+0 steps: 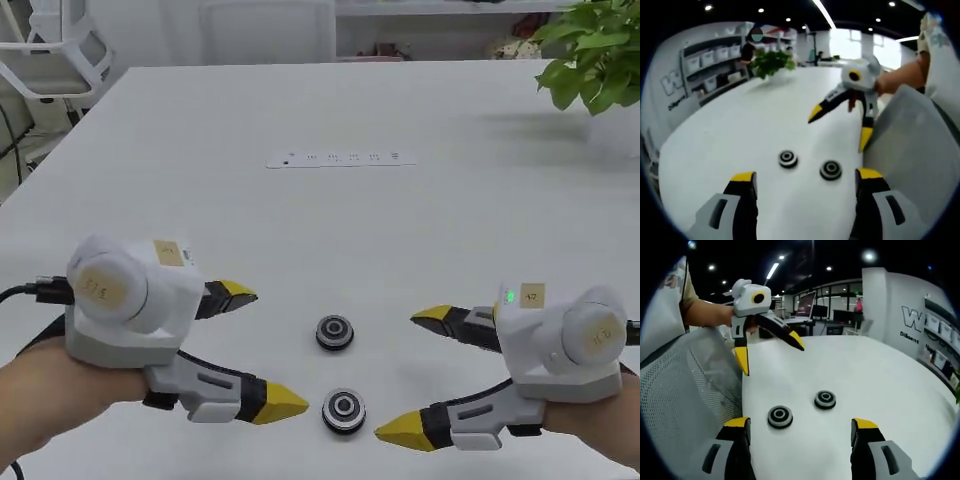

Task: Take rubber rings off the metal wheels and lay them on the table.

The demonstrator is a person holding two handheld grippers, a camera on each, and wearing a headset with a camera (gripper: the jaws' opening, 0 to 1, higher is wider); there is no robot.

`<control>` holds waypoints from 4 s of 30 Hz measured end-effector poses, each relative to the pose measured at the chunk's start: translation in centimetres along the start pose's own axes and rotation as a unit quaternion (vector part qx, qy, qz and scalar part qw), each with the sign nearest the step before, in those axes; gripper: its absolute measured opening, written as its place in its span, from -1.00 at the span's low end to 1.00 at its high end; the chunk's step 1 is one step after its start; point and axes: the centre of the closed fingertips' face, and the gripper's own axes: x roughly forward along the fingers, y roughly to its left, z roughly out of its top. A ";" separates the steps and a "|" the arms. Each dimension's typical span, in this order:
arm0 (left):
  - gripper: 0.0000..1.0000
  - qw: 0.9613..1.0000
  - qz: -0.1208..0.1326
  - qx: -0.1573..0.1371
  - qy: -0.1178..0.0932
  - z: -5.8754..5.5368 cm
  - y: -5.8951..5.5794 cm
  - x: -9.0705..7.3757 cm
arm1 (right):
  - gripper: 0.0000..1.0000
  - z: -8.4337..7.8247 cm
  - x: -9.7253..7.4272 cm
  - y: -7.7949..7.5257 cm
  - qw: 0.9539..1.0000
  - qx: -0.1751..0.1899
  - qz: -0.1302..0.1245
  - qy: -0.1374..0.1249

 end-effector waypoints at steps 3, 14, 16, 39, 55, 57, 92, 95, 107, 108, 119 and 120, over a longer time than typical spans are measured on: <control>0.64 1.000 -0.008 -0.003 0.002 -0.1 -0.3 0.4 | 0.56 0.0 0.3 0.4 1.000 0.001 0.008 0.000; 0.58 0.999 -0.040 0.011 0.014 -0.4 -1.8 2.2 | 0.39 -0.2 1.3 1.1 1.000 -0.016 0.026 0.007; 0.55 0.999 -0.044 0.012 0.015 -0.4 -2.0 2.4 | 0.34 -0.3 1.5 1.1 0.999 -0.017 0.027 0.008; 0.09 0.995 -0.096 0.026 0.027 -0.5 -4.3 5.2 | 0.06 -1.4 2.4 2.1 0.999 -0.008 0.047 0.009; -0.41 0.991 -0.122 0.039 0.045 -1.6 -5.7 6.6 | 0.08 -1.9 2.5 2.2 0.999 0.000 0.051 0.010; -0.45 0.991 -0.122 0.038 0.045 -1.7 -5.7 6.7 | 0.08 -1.9 2.5 2.1 0.999 0.000 0.051 0.010; -0.72 0.994 -0.088 0.051 0.049 -2.4 -5.0 6.9 | -0.30 -2.6 4.1 3.1 0.997 -0.003 0.073 0.014; -0.72 0.994 -0.088 0.051 0.048 -2.4 -5.0 6.9 | -0.36 -2.6 4.3 3.2 0.997 0.000 0.075 0.010; -0.72 0.994 -0.088 0.051 0.048 -2.4 -5.1 7.0 | -0.50 -2.6 4.4 3.2 0.997 0.008 0.077 0.005; -0.72 0.994 -0.088 0.051 0.047 -2.4 -5.1 7.0 | -0.50 -2.6 4.4 3.2 0.997 0.010 0.077 0.005; -0.72 0.994 -0.088 0.050 0.046 -2.4 -5.0 7.0 | -0.61 -3.1 3.6 3.1 0.997 0.030 0.074 0.004; -0.72 0.994 -0.088 0.050 0.045 -2.4 -5.0 7.0 | -0.63 -3.1 3.6 3.0 0.997 0.032 0.074 0.003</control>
